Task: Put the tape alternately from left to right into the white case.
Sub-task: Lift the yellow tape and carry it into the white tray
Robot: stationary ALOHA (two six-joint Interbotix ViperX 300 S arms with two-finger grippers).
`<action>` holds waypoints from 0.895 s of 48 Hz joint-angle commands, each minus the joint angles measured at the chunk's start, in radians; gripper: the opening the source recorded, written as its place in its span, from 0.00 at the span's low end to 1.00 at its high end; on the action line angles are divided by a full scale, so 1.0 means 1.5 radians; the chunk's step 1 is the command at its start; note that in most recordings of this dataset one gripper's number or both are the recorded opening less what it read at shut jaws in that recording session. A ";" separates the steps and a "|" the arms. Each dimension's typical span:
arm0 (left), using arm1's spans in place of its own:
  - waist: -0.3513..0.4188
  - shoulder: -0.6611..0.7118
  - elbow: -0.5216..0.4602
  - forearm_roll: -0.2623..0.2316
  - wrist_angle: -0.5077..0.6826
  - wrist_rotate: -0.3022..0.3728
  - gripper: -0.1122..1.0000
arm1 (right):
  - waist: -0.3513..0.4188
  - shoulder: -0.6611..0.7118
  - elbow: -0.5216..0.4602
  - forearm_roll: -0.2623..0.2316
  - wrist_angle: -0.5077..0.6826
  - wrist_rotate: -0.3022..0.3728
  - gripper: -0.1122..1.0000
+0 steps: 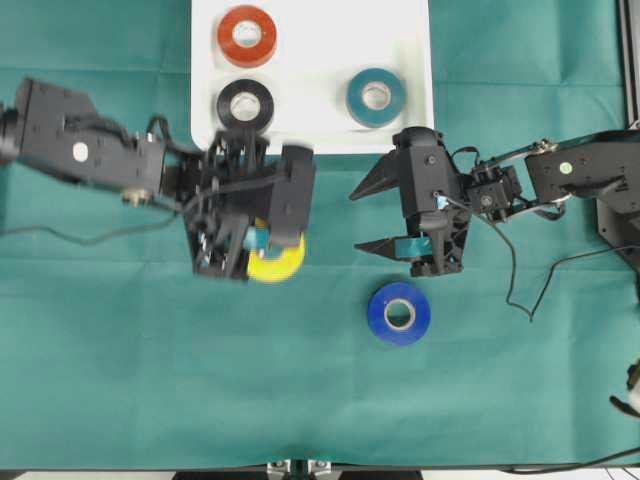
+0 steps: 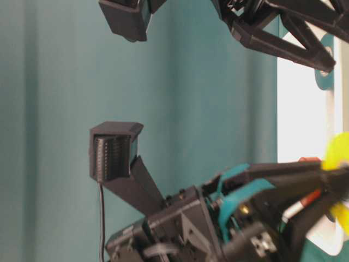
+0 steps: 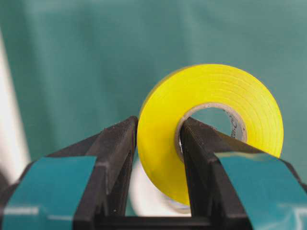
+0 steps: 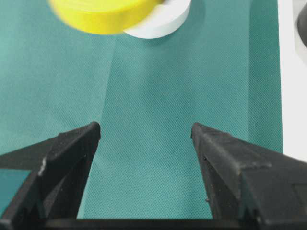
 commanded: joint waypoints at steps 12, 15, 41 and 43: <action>0.099 -0.013 -0.009 0.001 -0.022 0.082 0.07 | 0.001 -0.006 -0.011 -0.001 -0.005 0.002 0.83; 0.116 -0.012 -0.010 0.001 -0.038 0.094 0.07 | 0.001 -0.006 -0.012 -0.001 -0.005 0.002 0.83; 0.216 0.064 -0.038 0.001 -0.141 0.172 0.07 | 0.004 -0.006 -0.014 0.001 -0.005 0.002 0.83; 0.220 0.073 -0.045 0.001 -0.145 0.173 0.07 | 0.004 -0.006 -0.014 0.000 -0.005 0.002 0.83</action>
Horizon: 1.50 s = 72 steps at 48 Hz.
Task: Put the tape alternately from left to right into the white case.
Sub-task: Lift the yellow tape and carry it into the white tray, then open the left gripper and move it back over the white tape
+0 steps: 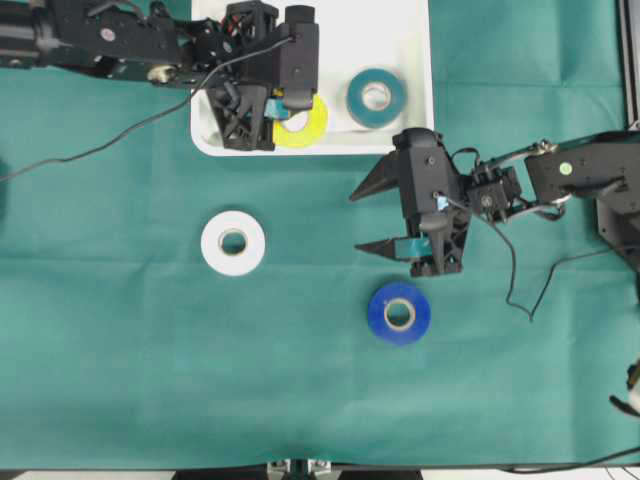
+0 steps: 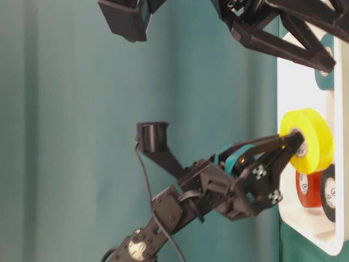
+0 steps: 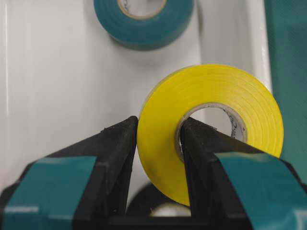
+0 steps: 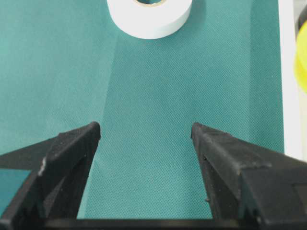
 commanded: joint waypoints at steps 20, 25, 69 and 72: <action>0.035 0.049 -0.067 0.001 -0.021 0.001 0.07 | 0.004 -0.006 -0.011 0.001 -0.005 0.001 0.83; 0.037 0.056 -0.067 0.001 -0.020 -0.001 0.07 | 0.004 -0.006 -0.009 0.001 -0.005 0.001 0.83; 0.036 0.042 -0.066 0.000 0.037 -0.009 0.81 | 0.004 -0.006 -0.012 0.001 -0.005 0.001 0.83; 0.035 0.042 -0.067 0.000 0.038 -0.009 0.81 | 0.004 -0.006 -0.012 0.001 -0.005 0.001 0.83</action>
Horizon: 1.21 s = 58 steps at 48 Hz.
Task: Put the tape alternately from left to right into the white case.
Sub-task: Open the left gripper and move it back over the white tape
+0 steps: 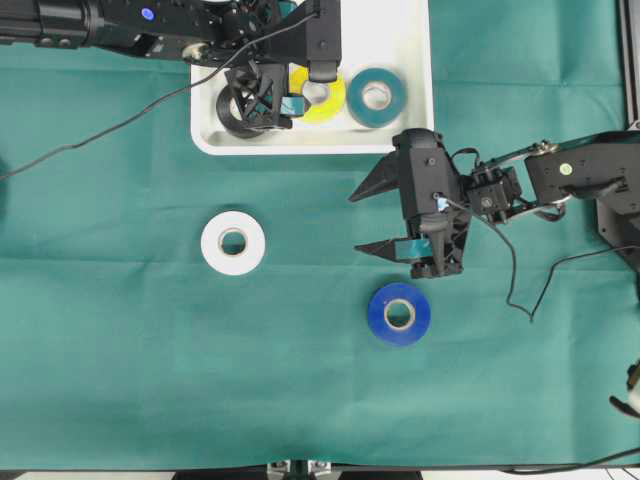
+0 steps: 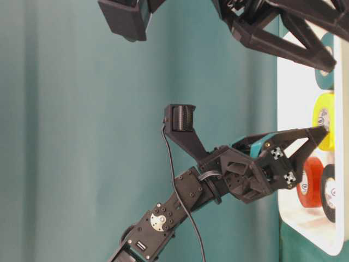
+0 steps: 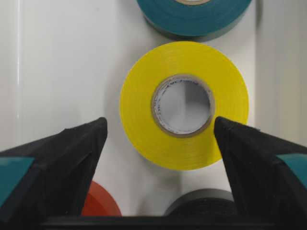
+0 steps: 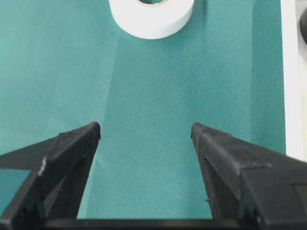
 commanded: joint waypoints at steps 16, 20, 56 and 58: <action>-0.020 -0.085 0.012 0.000 0.027 -0.002 0.81 | 0.002 -0.006 -0.011 0.000 -0.005 0.001 0.83; -0.034 -0.109 0.030 0.000 0.032 -0.002 0.81 | 0.002 -0.006 -0.011 0.000 -0.005 0.001 0.83; -0.169 -0.206 0.163 -0.003 0.051 -0.104 0.80 | 0.002 -0.006 -0.016 -0.001 -0.005 0.001 0.83; -0.177 -0.209 0.168 -0.003 0.050 -0.116 0.80 | 0.002 -0.006 -0.016 0.000 -0.005 0.001 0.83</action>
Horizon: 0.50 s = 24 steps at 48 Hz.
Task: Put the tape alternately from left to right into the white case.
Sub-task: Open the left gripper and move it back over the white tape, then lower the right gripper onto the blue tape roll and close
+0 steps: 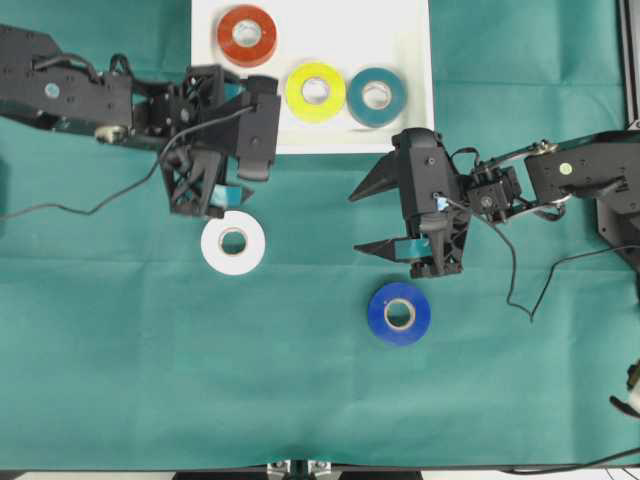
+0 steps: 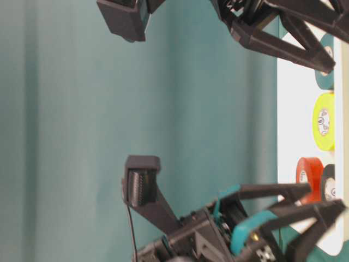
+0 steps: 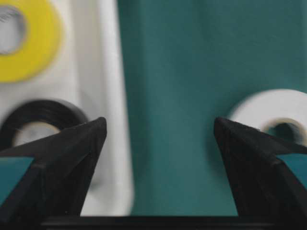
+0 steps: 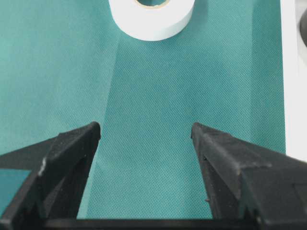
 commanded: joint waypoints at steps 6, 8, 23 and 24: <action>-0.035 -0.035 0.016 -0.002 -0.003 -0.038 0.80 | 0.002 -0.006 -0.015 0.001 -0.004 0.001 0.83; -0.041 -0.039 0.021 -0.002 -0.003 -0.045 0.80 | 0.002 -0.006 -0.015 0.001 -0.005 0.001 0.83; -0.064 -0.065 0.058 -0.002 -0.007 -0.092 0.81 | 0.002 -0.006 -0.015 0.001 -0.003 0.001 0.83; -0.064 -0.066 0.059 -0.002 -0.008 -0.093 0.81 | 0.002 -0.006 -0.015 0.001 -0.003 0.001 0.83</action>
